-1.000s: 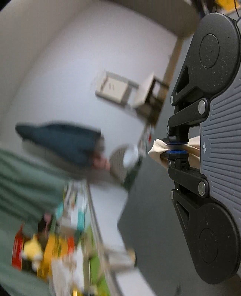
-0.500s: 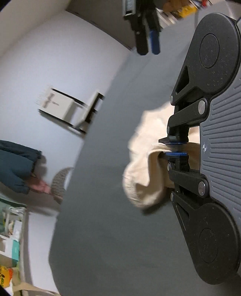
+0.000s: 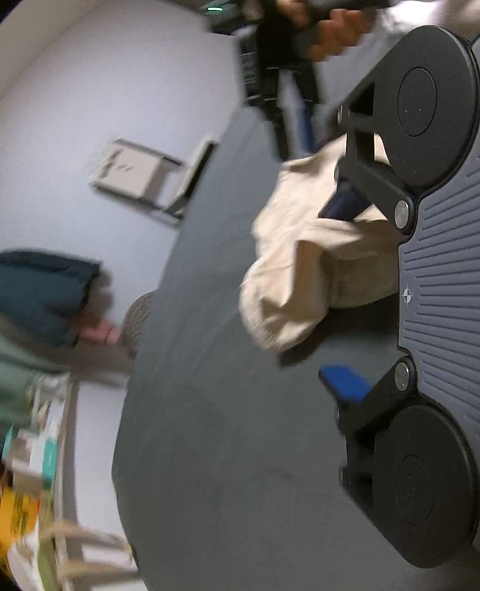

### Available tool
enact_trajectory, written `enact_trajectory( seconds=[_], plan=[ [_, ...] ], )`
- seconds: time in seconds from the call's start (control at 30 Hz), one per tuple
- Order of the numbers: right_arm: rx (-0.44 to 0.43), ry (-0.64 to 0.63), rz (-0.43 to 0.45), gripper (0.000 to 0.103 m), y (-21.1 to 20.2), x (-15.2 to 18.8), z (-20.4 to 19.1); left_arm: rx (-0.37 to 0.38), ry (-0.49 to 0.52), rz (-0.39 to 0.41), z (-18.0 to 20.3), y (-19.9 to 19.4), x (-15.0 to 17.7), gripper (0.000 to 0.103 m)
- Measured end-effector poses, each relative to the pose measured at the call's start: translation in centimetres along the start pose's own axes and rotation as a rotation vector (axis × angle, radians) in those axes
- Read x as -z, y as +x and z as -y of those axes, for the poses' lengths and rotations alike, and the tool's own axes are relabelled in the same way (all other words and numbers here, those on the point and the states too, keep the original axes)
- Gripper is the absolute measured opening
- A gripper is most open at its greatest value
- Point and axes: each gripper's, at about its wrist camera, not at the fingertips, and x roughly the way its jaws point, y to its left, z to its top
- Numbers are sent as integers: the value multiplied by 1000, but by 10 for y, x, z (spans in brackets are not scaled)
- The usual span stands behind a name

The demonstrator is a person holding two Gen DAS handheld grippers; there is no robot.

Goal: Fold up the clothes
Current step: 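Grasp the beige cloth on the bed with the right gripper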

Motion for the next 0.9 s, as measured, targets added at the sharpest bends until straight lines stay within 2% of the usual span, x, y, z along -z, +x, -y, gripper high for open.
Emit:
enact_trajectory(
  seconds=[0.07, 0.13, 0.17, 0.27, 0.33, 0.4, 0.47, 0.57, 0.7, 0.8, 0.9],
  plan=[
    [-38, 24, -14, 41, 5, 3, 4, 13, -61, 1, -8, -1, -1, 87],
    [-54, 11, -2, 9, 6, 4, 4, 17, -89, -8, -13, -1, 1, 87],
    [-62, 2, 5, 6, 6, 4, 4, 12, -94, -10, -14, -1, 1, 87],
    [-112, -45, 62, 5, -3, 4, -4, -5, -131, 24, -18, -5, 3, 87],
    [-183, -134, 114, 5, -21, 8, -16, 12, -178, 67, -21, -8, 3, 87],
    [-254, -271, 116, 5, -43, 19, -34, 22, -210, 125, -22, -12, 0, 87],
    [-301, -437, 72, 5, -61, 36, -53, 25, -242, 187, -27, -17, -4, 87],
    [-328, -680, -54, 5, -75, 73, -74, 38, -340, 210, -39, -15, -4, 96],
    [-255, -917, -237, 5, -64, 123, -88, 43, -409, 132, -45, 4, 1, 96],
    [-203, -1008, -340, 5, -56, 153, -85, 32, -385, 112, -41, 13, 4, 96],
    [-135, -1102, -396, 5, -50, 169, -84, 6, -326, 128, -33, 14, 3, 96]
  ],
)
